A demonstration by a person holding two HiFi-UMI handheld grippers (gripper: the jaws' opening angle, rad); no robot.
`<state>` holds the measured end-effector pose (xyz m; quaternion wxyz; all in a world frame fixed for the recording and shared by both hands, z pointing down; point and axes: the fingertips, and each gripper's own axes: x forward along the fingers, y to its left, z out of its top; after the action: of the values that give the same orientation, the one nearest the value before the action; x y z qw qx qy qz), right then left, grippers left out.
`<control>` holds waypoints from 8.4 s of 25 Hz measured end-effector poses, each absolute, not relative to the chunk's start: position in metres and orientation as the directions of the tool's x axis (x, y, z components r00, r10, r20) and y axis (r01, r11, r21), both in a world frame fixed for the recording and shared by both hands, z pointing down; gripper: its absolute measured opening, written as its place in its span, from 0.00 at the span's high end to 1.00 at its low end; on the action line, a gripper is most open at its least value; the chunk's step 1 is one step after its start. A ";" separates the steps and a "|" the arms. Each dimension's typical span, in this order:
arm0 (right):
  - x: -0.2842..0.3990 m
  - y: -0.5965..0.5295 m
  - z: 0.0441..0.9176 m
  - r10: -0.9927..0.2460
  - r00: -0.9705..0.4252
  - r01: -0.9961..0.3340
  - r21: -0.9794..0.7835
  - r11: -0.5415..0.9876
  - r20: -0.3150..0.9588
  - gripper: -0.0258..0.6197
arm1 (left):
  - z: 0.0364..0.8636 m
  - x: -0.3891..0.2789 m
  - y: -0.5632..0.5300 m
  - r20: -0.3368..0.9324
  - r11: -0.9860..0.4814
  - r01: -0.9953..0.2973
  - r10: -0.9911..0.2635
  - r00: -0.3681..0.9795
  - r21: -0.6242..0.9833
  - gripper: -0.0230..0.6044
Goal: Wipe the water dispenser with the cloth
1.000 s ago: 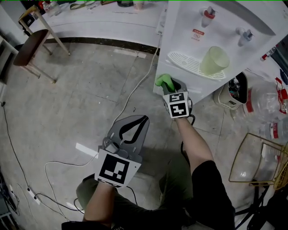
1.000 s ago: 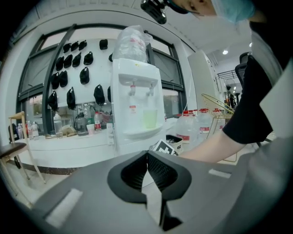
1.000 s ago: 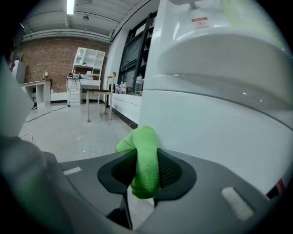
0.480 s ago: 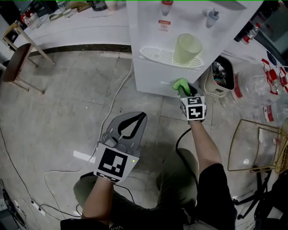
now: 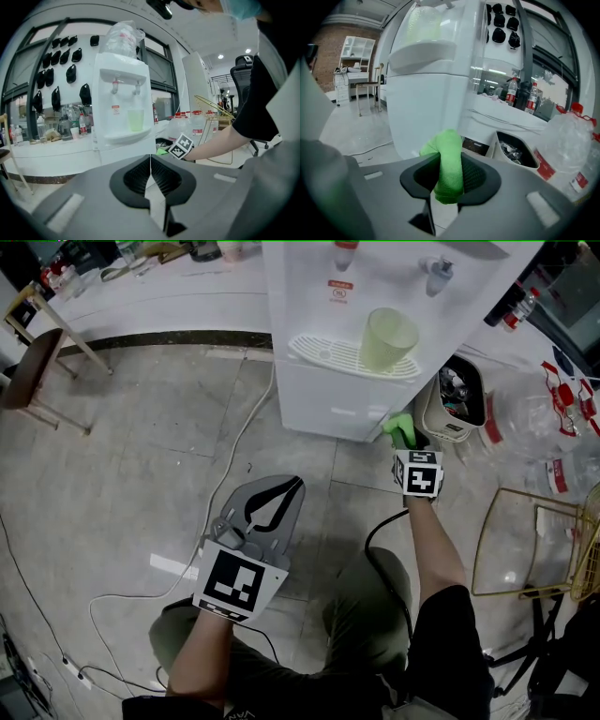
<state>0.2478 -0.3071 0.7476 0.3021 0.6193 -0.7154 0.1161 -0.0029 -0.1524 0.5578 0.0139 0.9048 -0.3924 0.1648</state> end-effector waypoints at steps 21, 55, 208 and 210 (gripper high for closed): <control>-0.055 -0.363 0.793 -0.717 -0.359 -0.824 0.157 0.544 0.598 0.78 | 0.557 -0.081 -0.141 0.327 -0.618 -0.784 -0.756 0.567 -0.067 0.96; 0.219 -0.294 0.840 -0.694 -0.014 -0.957 0.192 0.218 0.719 0.78 | 0.558 0.000 -0.140 0.332 -0.720 -0.691 -0.667 0.666 -0.060 0.96; 0.183 0.013 0.061 -0.912 -0.352 -0.935 -0.040 0.352 0.211 0.79 | 0.048 0.008 0.000 0.154 -0.596 -0.794 -0.801 0.578 -0.117 0.96; 0.183 0.014 0.061 -0.912 -0.351 -0.936 -0.045 0.350 0.214 0.79 | 0.047 0.006 -0.002 0.138 -0.592 -0.796 -0.805 0.577 -0.129 0.96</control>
<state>0.1833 0.0142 0.0609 0.0756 0.5644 -0.8182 0.0796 0.0058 -0.0016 0.0473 -0.0263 0.8875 -0.4510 0.0911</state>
